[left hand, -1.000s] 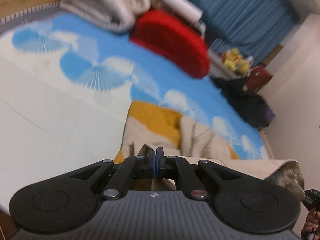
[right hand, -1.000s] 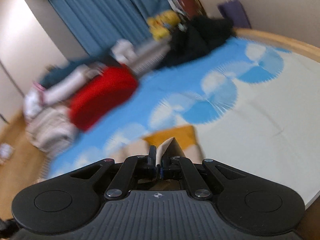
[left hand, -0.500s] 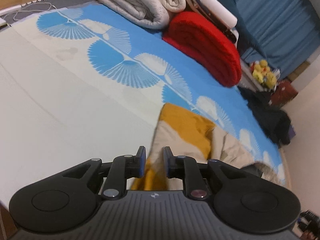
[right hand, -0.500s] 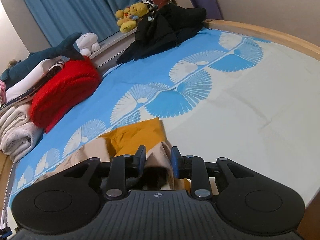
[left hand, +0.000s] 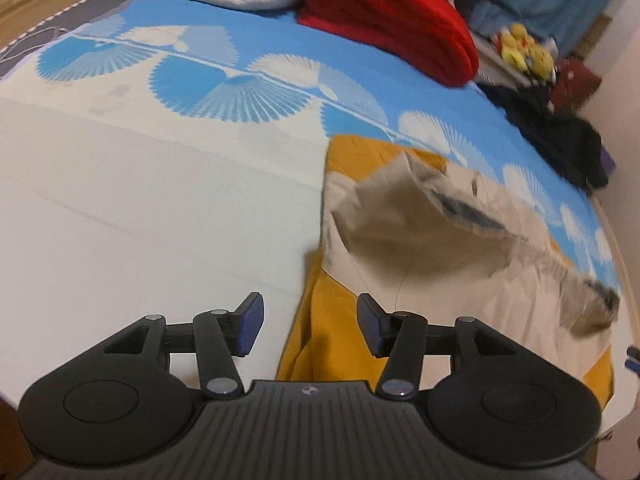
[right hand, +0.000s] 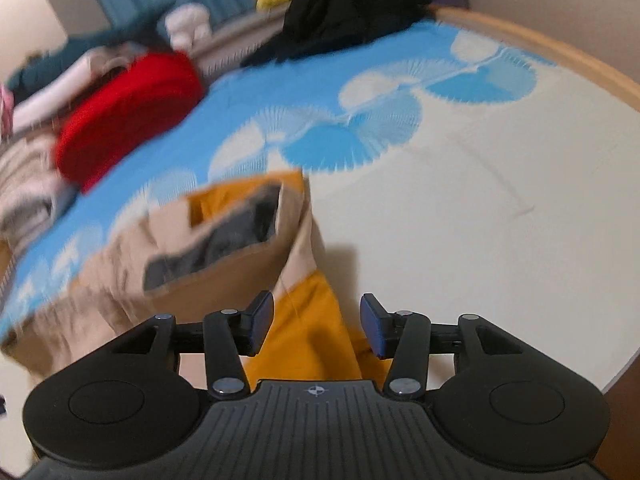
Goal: Fold large clothes
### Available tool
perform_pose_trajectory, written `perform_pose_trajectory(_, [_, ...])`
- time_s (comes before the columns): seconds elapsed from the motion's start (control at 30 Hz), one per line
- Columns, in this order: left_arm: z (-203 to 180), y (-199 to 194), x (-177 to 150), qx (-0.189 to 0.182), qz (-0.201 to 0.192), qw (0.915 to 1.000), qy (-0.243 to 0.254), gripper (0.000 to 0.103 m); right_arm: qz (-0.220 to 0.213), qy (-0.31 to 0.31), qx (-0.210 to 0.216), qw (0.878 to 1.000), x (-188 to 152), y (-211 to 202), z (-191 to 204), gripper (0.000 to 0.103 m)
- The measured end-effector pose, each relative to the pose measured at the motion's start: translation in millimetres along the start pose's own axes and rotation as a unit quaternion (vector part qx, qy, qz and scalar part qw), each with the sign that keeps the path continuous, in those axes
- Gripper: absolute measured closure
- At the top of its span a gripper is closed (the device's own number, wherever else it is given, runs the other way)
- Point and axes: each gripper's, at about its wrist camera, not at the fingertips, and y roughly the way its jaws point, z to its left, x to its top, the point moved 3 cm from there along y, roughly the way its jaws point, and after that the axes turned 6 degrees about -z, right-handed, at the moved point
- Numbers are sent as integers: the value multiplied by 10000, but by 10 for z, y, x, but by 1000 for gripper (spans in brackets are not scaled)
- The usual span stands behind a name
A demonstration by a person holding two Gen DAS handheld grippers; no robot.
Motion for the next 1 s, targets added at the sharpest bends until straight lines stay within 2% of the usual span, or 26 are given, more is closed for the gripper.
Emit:
perform_pose_trajectory(0.13, [-78,216,-13,38,95,9998,170,46,135,-203,4,9997,-18,218,83,52])
perform_pose_trajectory(0.43, [-302,644,164,54,39,9991,421,33,260,-262,-23,9993,57,719,177,49])
perform_pose_trajectory(0.63, [-410,894,308,104,-33,9982,590,33,38,-451,-164,9988,229,1018,274,49])
perform_pose_trajectory(0.87, [-432,1192,457,86,-67,9977,663,34,23,-564,-63,9984,357,1348,401,50])
perform_pose_trajectory(0.9, [-446,1233,474,39,-62,9975,696,43,3,-614,-53,9981,370,1373,427,53])
perform_pose_trajectory(0.93, [-459,1253,489,-38,-66,9972,738,55,-12,-699,-67,9975,385,1400,458,61])
perform_pose_trajectory(0.97, [-484,1267,516,-129,-76,9964,830,88,-12,-756,-66,9971,397,1417,480,81])
perform_pose_trajectory(1.0, [-506,1254,548,-173,-136,9955,923,98,30,-800,-84,9968,411,1443,496,93])
